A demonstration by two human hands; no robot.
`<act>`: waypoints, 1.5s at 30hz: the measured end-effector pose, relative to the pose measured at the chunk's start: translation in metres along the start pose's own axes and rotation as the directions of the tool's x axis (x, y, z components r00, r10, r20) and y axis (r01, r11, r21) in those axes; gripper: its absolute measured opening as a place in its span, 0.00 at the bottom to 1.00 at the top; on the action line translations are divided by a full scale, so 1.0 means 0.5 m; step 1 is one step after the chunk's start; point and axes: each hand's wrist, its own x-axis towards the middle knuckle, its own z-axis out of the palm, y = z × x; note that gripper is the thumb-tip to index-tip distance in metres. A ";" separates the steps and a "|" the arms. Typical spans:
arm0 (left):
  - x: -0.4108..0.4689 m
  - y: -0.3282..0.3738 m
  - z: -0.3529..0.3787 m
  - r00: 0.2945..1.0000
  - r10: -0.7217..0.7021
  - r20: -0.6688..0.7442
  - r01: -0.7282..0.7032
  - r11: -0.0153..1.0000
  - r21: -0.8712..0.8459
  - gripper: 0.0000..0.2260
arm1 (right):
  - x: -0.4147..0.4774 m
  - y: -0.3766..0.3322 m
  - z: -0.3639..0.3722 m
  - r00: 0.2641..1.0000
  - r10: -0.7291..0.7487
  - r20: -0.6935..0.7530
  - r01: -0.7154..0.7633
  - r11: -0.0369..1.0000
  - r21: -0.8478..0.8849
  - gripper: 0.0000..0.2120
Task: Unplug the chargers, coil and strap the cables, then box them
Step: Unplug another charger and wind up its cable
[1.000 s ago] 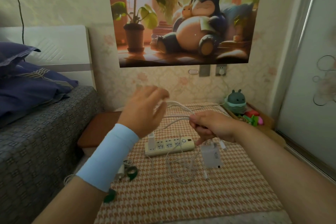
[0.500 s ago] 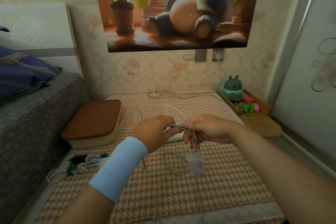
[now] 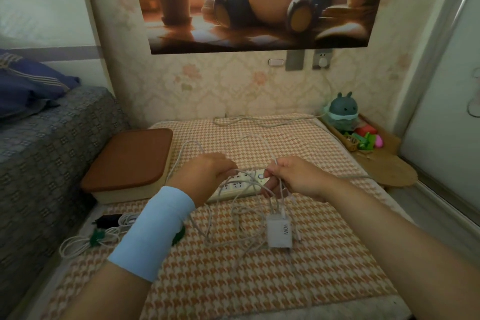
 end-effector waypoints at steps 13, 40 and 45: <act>-0.006 0.018 -0.008 0.956 -0.287 0.055 0.288 0.895 -0.340 0.11 | -0.005 -0.011 0.020 0.984 -0.178 -0.029 0.174 0.978 -0.115 0.18; 0.029 0.102 -0.046 0.716 -0.023 0.698 0.351 0.876 -0.331 0.16 | -0.040 0.001 -0.006 0.972 -0.233 0.016 0.232 0.957 -0.175 0.15; 0.036 0.097 -0.077 0.930 -0.178 0.323 0.291 0.892 -0.345 0.16 | -0.072 -0.034 -0.015 0.967 -0.225 0.122 0.210 0.970 0.127 0.32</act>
